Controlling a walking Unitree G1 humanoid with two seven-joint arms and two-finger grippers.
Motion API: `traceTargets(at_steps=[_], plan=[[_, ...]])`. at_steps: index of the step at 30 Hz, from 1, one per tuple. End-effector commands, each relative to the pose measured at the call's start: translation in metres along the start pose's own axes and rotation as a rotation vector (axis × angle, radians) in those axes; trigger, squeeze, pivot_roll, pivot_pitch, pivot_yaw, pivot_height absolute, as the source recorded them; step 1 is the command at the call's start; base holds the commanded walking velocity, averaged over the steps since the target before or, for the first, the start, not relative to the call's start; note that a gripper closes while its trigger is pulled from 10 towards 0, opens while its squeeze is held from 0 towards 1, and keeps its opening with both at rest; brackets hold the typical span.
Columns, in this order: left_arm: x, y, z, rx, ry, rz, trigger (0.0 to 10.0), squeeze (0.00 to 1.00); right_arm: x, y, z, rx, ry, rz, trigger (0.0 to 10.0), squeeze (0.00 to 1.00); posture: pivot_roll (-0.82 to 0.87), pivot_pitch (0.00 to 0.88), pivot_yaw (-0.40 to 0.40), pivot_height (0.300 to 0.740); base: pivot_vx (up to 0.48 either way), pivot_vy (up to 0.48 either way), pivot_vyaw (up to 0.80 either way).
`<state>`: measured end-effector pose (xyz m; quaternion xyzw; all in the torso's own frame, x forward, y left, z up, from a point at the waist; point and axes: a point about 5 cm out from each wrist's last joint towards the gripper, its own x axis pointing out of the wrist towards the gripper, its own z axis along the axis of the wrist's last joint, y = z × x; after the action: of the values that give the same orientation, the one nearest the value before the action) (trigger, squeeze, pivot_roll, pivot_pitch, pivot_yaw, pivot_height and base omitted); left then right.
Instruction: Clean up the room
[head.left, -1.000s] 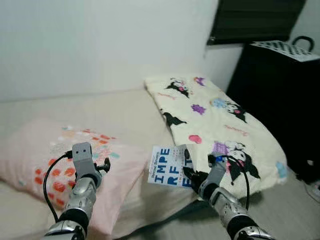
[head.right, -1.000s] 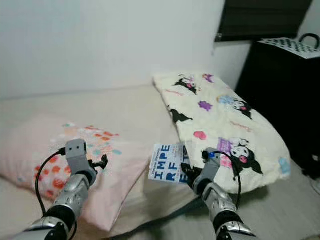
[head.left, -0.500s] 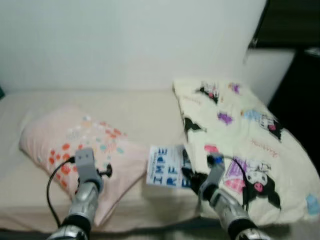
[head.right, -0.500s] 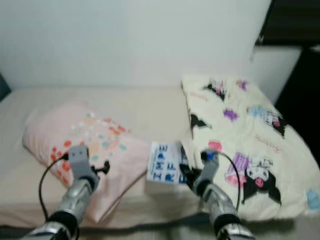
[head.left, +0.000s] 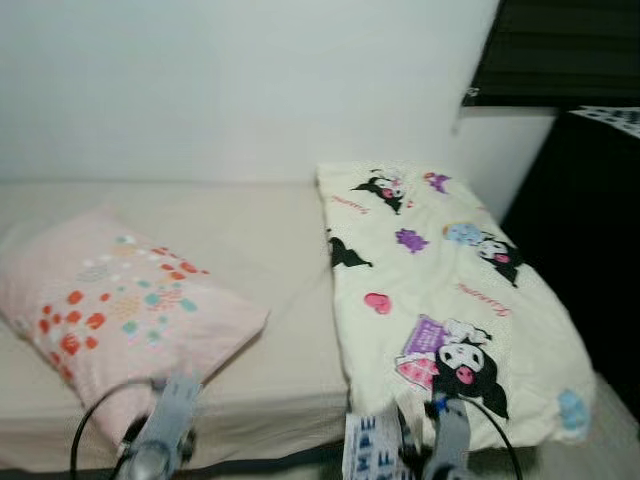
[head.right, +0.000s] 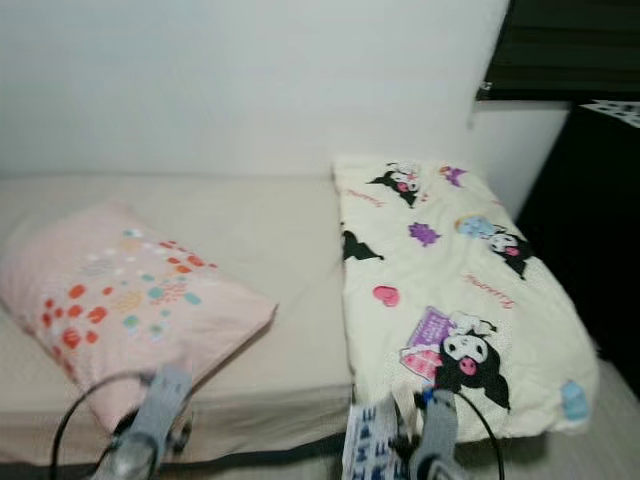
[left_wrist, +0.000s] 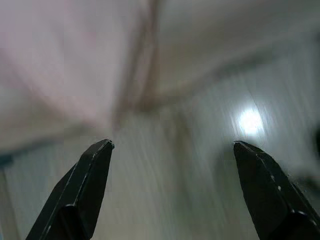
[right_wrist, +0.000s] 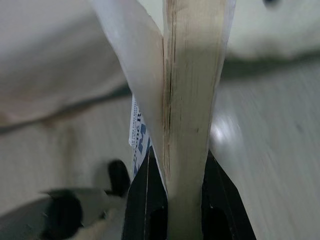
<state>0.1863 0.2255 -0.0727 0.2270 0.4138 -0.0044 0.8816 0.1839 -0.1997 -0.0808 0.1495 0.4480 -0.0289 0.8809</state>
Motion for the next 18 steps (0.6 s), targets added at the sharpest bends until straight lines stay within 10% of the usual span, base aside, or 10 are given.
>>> traceTargets(at_steps=[1, 12, 18], plan=[[-0.002, 0.003, -0.010, 0.037, 0.040, -0.013, 10.0, 0.00, 0.001, 0.000, 0.004, -0.003, -0.012, -0.009, 10.0, 0.00, 0.04, 0.000, -0.082, 0.740, 0.480, 0.000, 0.00], [-0.010, -0.012, -0.034, -0.029, 0.135, -0.020, 10.0, 0.00, -0.009, -0.017, -0.027, -0.045, 0.088, -0.080, 10.0, 0.00, 0.04, 0.000, -0.086, 0.740, 0.477, 0.000, 0.00], [-0.009, -0.013, -0.030, -0.053, 0.127, -0.022, 10.0, 0.00, -0.012, -0.027, -0.026, -0.044, 0.078, -0.107, 10.0, 0.00, 0.03, 0.000, -0.081, 0.740, 0.000, 0.000, 0.71]])
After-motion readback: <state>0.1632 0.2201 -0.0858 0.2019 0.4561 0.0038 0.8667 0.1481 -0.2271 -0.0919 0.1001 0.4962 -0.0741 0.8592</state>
